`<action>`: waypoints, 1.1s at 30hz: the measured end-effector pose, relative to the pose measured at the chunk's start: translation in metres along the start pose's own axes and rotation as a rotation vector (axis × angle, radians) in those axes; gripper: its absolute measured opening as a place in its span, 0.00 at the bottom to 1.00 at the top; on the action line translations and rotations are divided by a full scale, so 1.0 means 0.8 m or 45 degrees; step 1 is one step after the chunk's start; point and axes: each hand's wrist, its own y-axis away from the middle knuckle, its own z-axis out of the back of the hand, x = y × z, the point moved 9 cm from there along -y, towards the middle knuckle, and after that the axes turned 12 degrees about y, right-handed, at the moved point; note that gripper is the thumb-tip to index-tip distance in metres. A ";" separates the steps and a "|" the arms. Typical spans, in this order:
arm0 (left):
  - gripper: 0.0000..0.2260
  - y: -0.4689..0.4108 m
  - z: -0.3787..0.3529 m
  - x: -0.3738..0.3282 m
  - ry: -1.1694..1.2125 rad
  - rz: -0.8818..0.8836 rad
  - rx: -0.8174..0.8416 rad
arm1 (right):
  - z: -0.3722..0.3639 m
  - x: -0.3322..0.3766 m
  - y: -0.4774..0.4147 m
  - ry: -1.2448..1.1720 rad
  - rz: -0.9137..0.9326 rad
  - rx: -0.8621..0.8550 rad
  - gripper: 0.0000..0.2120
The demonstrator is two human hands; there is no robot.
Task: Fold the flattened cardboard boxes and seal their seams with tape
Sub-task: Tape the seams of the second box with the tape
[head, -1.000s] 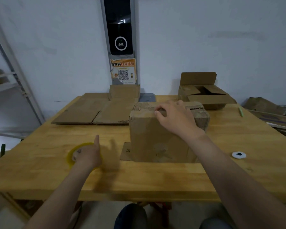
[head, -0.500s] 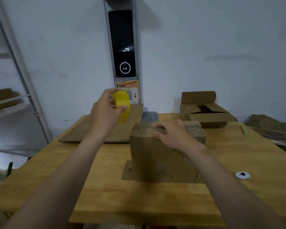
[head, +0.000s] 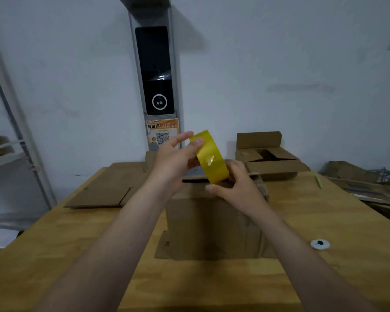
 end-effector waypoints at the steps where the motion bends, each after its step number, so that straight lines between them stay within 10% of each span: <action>1: 0.16 -0.002 0.003 0.005 0.088 0.055 -0.008 | 0.004 -0.001 0.000 -0.023 0.020 -0.038 0.29; 7: 0.15 -0.015 0.038 0.027 -0.449 0.056 -0.075 | -0.003 0.000 0.000 0.035 0.127 -0.065 0.27; 22: 0.22 -0.006 0.085 0.049 -0.322 0.303 -0.081 | 0.014 0.015 -0.047 -0.100 0.009 0.013 0.24; 33: 0.12 -0.016 0.066 0.033 -0.404 0.188 0.064 | 0.014 0.060 -0.046 0.603 0.320 0.004 0.26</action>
